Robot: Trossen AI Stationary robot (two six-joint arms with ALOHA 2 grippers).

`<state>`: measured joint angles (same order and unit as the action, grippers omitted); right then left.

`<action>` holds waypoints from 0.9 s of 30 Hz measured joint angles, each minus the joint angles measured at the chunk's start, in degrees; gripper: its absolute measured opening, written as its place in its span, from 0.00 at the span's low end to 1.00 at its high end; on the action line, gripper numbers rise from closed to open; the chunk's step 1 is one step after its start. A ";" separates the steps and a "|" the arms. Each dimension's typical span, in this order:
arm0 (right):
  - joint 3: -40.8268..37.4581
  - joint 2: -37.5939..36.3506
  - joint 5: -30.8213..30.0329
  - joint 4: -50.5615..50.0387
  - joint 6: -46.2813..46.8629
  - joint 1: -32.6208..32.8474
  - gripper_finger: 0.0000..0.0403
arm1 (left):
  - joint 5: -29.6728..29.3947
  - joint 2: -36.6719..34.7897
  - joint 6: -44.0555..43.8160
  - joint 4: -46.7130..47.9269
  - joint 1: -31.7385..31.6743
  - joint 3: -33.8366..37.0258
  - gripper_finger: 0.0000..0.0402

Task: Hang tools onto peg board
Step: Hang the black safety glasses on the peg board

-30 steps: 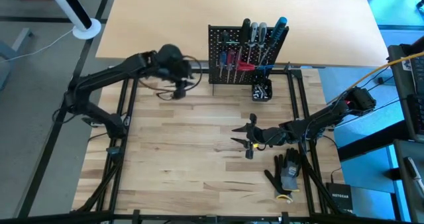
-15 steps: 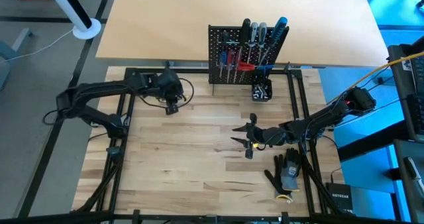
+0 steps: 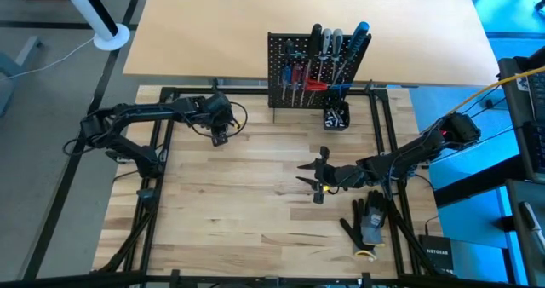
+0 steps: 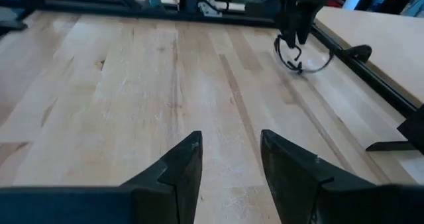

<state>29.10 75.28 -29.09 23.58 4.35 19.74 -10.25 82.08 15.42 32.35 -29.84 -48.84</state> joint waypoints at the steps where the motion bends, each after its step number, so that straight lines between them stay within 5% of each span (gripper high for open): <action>1: 0.00 0.55 0.06 -0.03 0.08 -0.01 0.39 | -0.02 0.00 0.00 0.00 0.11 -0.02 0.26; 27: 0.00 3.42 0.08 2.09 -0.10 -0.38 0.39 | -2.62 -0.85 5.21 5.56 11.20 -1.31 0.26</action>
<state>29.10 78.70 -29.02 25.67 4.25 19.35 -12.86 81.23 20.63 37.91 -18.64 -50.15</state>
